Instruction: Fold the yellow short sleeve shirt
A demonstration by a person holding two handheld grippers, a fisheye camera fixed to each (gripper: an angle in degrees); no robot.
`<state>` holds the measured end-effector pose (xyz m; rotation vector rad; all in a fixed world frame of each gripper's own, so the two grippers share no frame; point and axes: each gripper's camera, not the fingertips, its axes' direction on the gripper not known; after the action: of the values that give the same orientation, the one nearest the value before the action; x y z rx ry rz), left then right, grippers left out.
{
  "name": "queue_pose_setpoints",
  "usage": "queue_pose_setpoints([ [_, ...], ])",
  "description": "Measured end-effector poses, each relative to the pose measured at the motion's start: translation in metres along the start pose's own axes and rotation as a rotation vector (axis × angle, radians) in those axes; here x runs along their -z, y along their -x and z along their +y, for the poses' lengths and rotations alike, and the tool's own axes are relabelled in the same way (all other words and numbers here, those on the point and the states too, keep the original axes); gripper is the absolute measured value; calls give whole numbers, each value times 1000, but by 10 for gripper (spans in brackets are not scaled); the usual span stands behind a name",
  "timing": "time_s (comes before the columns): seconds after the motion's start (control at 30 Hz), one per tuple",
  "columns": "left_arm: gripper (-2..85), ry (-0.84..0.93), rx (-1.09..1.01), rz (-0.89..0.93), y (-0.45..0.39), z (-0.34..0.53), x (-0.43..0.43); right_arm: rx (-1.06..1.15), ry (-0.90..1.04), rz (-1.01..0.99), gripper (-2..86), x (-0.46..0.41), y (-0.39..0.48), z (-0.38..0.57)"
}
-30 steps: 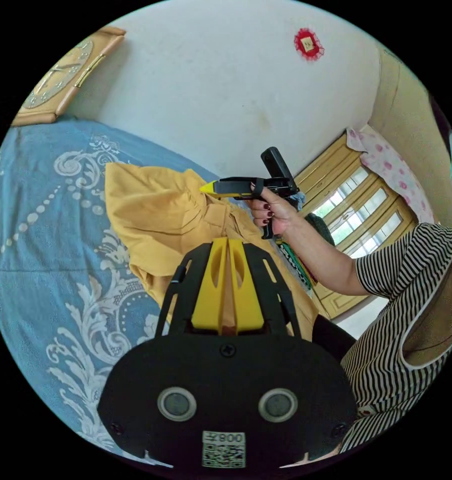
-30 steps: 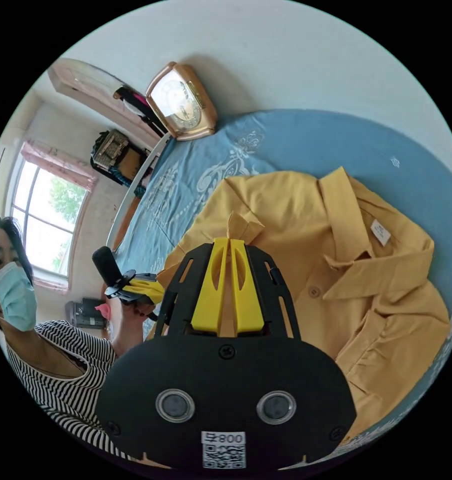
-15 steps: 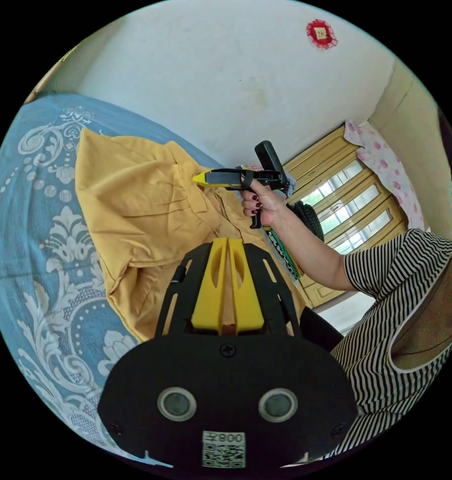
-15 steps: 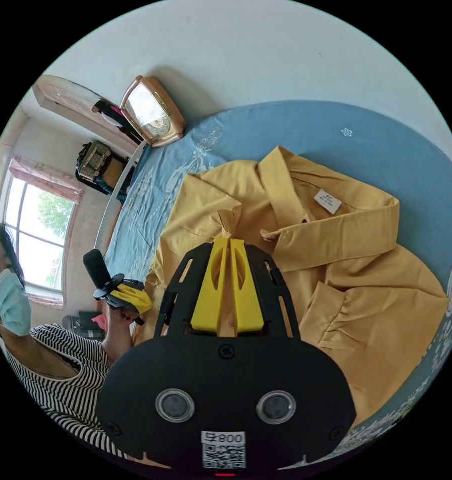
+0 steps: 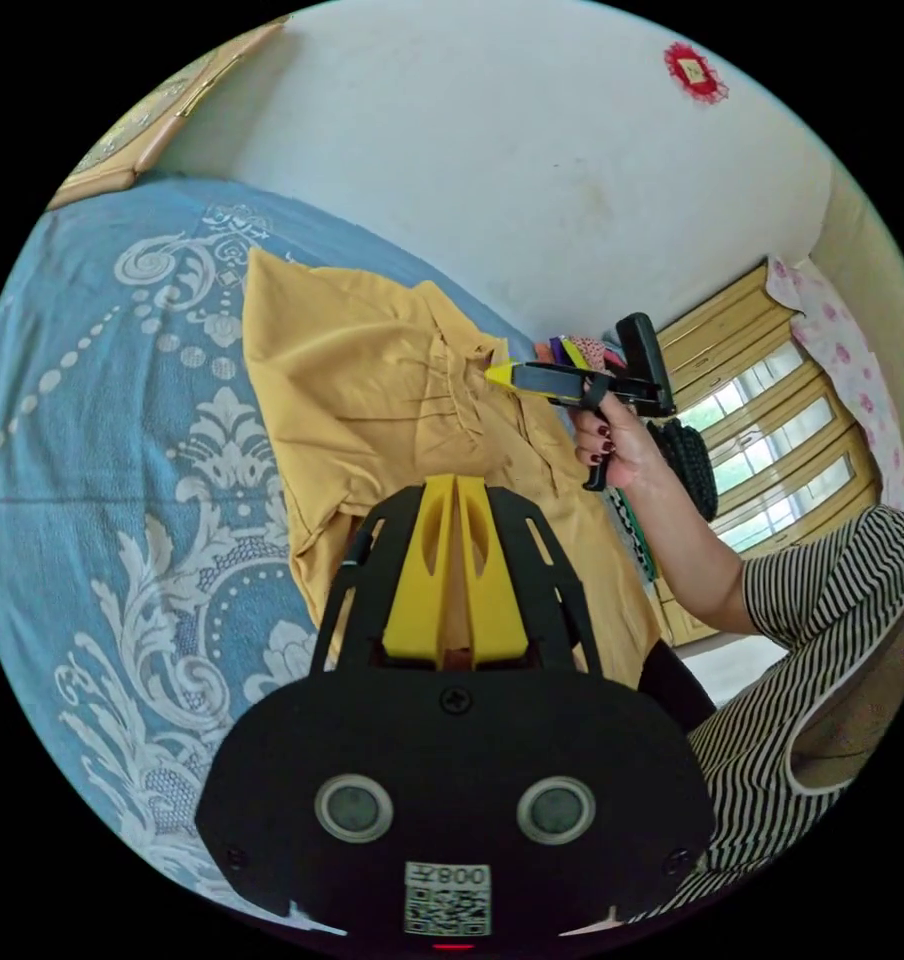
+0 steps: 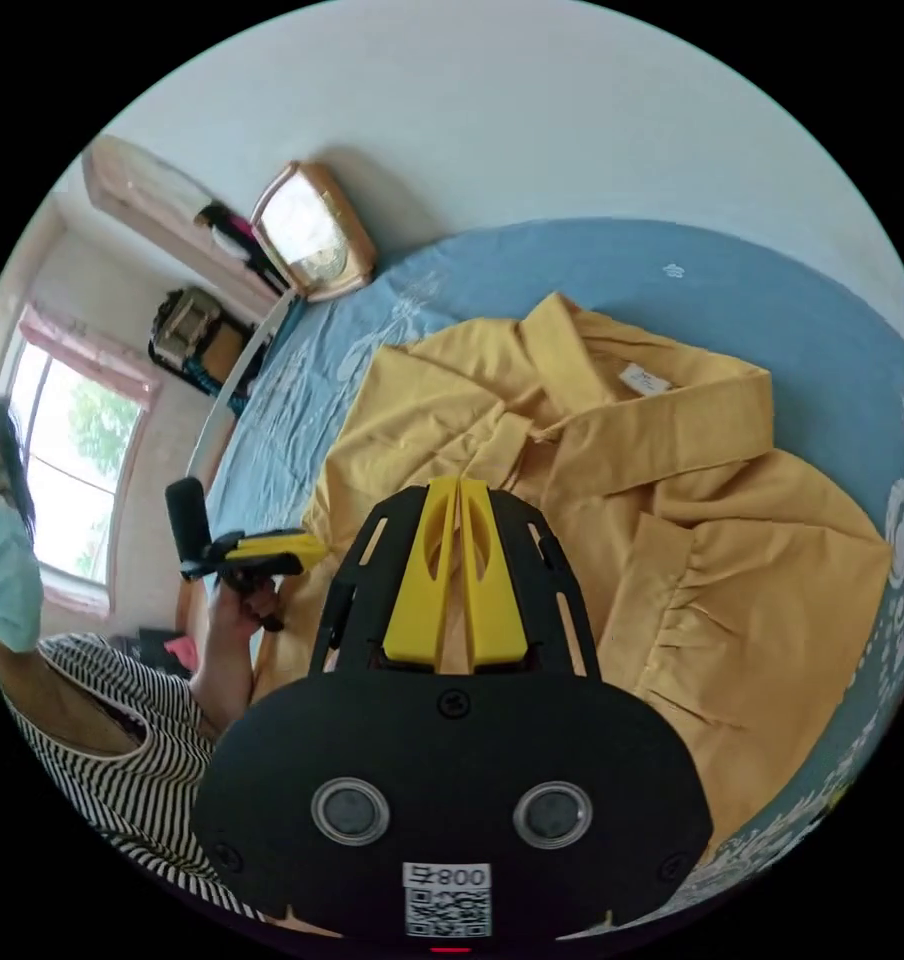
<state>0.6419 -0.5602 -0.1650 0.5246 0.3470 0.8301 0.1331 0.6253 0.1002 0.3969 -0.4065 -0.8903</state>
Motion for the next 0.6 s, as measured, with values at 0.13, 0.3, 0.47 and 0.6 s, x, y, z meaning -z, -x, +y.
queue_pose_setpoints([
  [0.13, 3, 109, -4, -47, 3, -11, -31, 122, 178, 137, 1, -51, 30, 18],
  [0.3, 3, 115, -19, -22, 7, -19, -51, 131, 153, 87, 2, -42, 30, 30],
  [0.47, 4, 89, 6, 31, 21, -25, -69, 64, 19, 325, 2, 7, 2, 40],
  [0.6, 3, 94, -5, 17, 23, -31, -82, -27, 15, 413, 2, 9, -37, 27],
])
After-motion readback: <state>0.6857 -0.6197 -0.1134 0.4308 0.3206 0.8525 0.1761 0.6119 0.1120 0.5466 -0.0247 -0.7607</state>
